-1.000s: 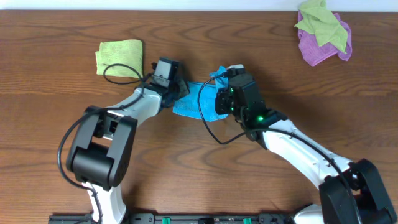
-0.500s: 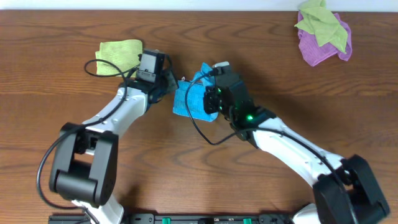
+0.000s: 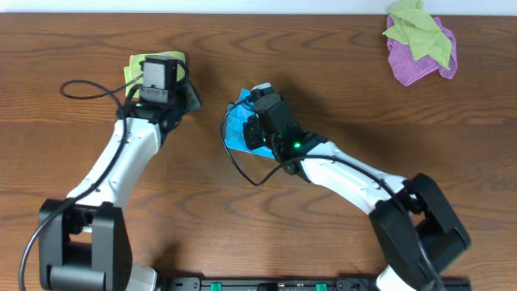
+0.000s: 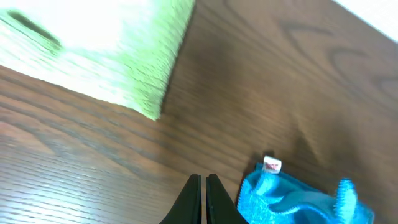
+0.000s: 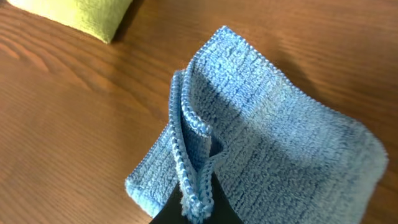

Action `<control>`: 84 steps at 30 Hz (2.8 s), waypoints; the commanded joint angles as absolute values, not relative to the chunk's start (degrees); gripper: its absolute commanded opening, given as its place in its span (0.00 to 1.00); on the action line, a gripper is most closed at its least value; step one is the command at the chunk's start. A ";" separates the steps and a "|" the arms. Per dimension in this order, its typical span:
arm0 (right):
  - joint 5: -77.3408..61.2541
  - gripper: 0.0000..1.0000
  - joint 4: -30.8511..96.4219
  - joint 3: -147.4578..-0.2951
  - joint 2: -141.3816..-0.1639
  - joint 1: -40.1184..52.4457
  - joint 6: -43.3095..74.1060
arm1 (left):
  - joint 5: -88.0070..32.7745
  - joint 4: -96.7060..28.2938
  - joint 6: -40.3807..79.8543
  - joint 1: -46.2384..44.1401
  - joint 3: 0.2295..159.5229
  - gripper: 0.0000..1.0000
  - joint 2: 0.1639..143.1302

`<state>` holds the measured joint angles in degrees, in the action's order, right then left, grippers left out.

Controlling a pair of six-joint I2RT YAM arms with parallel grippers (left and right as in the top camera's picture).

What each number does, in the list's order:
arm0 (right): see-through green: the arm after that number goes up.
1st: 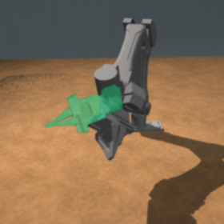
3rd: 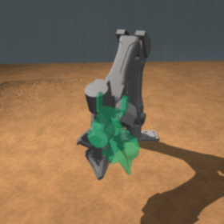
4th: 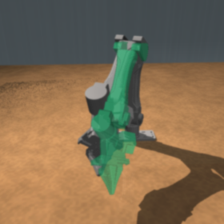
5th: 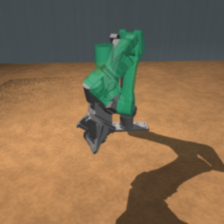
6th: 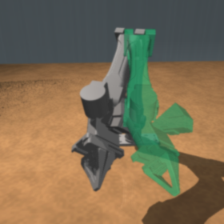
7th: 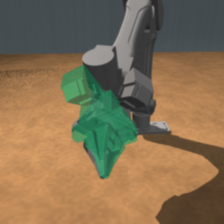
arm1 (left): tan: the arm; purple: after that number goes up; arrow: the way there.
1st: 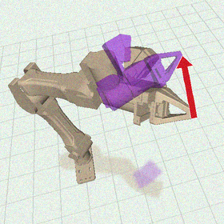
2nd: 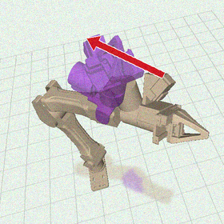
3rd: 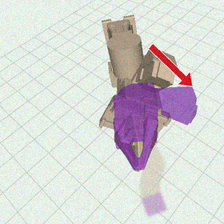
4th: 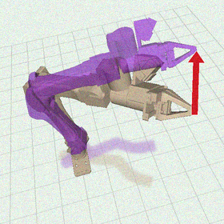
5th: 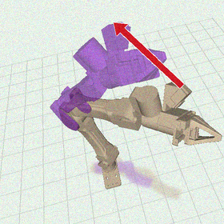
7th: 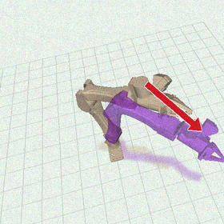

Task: Fold the cloth
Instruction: 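Release the folded blue cloth and withdraw both grippers, then reach the left gripper to the folded blue square and grasp its edge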

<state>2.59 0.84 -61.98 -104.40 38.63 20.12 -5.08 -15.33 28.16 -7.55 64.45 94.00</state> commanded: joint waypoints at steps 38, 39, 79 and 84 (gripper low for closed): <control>1.10 0.99 11.94 -70.65 -102.98 43.35 17.12 | -4.05 -16.62 26.81 -4.82 65.87 0.16 89.14; 1.08 0.99 13.21 -70.65 -101.01 42.63 17.12 | -4.08 -16.91 26.83 -4.51 65.87 0.23 88.55; 13.30 0.99 78.02 -60.16 -13.67 31.90 40.71 | -26.44 3.11 63.75 -16.05 37.26 0.89 88.44; 12.62 0.99 78.02 -60.16 -13.67 31.90 40.71 | -25.54 9.41 66.67 -17.17 37.26 0.89 92.73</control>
